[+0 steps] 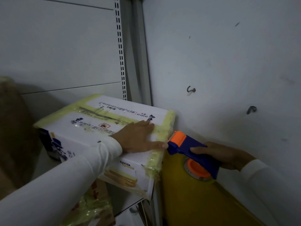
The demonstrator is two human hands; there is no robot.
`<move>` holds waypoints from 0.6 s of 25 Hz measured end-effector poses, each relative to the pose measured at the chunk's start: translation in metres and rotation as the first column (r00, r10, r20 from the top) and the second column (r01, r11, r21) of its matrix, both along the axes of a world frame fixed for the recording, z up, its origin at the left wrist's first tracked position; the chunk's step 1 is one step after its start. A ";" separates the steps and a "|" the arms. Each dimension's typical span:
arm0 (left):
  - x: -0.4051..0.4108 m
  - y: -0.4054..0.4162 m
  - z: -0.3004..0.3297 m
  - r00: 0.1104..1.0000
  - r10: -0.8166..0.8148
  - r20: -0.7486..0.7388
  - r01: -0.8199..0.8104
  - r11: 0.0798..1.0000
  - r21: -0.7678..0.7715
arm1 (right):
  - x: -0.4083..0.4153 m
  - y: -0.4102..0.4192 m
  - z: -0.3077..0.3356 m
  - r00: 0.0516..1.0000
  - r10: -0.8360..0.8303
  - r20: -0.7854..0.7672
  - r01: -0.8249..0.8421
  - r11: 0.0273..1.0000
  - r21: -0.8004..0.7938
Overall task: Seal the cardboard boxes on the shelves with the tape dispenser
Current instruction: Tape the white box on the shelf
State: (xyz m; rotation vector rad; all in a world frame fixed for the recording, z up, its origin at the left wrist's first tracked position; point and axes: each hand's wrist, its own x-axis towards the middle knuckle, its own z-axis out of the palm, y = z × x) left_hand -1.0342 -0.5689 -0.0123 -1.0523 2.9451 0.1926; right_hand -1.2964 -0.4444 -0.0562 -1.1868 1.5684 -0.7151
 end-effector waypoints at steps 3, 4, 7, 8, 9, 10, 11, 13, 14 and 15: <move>0.007 0.008 0.003 0.998 -0.057 -0.012 0.058 0.995 0.076 | 0.007 0.015 -0.006 1.000 -0.023 0.006 0.023 1.000 -0.009; 0.009 0.010 0.005 0.998 -0.070 -0.007 0.070 0.992 0.108 | 0.010 0.022 -0.006 0.999 -0.030 -0.015 0.030 1.000 -0.005; 0.011 0.020 0.009 0.995 -0.093 0.031 0.090 0.991 0.098 | 0.025 0.041 -0.003 0.995 -0.072 -0.072 0.071 0.997 -0.013; 0.011 0.025 0.008 0.994 -0.091 0.057 0.089 0.995 0.048 | 0.032 0.044 -0.003 0.993 -0.089 -0.076 0.088 0.996 -0.025; 0.012 0.030 0.008 0.994 -0.083 0.071 0.084 0.996 -0.007 | 0.041 0.048 -0.003 0.992 -0.104 -0.073 0.101 0.994 -0.038; 0.015 0.036 0.008 0.995 -0.077 0.067 0.081 0.995 -0.052 | 0.051 0.051 -0.002 0.991 -0.114 -0.070 0.111 0.993 -0.050; 0.020 0.041 0.010 0.995 -0.085 0.051 0.089 0.993 -0.077 | 0.062 0.054 0.000 0.989 -0.128 -0.069 0.124 0.991 -0.058; 0.034 0.046 0.013 0.991 -0.130 0.041 0.132 0.989 -0.063 | 0.084 0.062 0.002 0.987 -0.146 -0.070 0.141 0.988 -0.070; 0.045 0.045 0.015 0.987 -0.150 0.054 0.153 0.987 -0.039 | 0.095 0.066 0.002 0.988 -0.142 -0.063 0.137 0.988 -0.078; 0.057 0.042 0.016 0.985 -0.159 0.070 0.161 0.987 -0.014 | 0.108 0.069 0.002 0.990 -0.131 -0.045 0.127 0.988 -0.088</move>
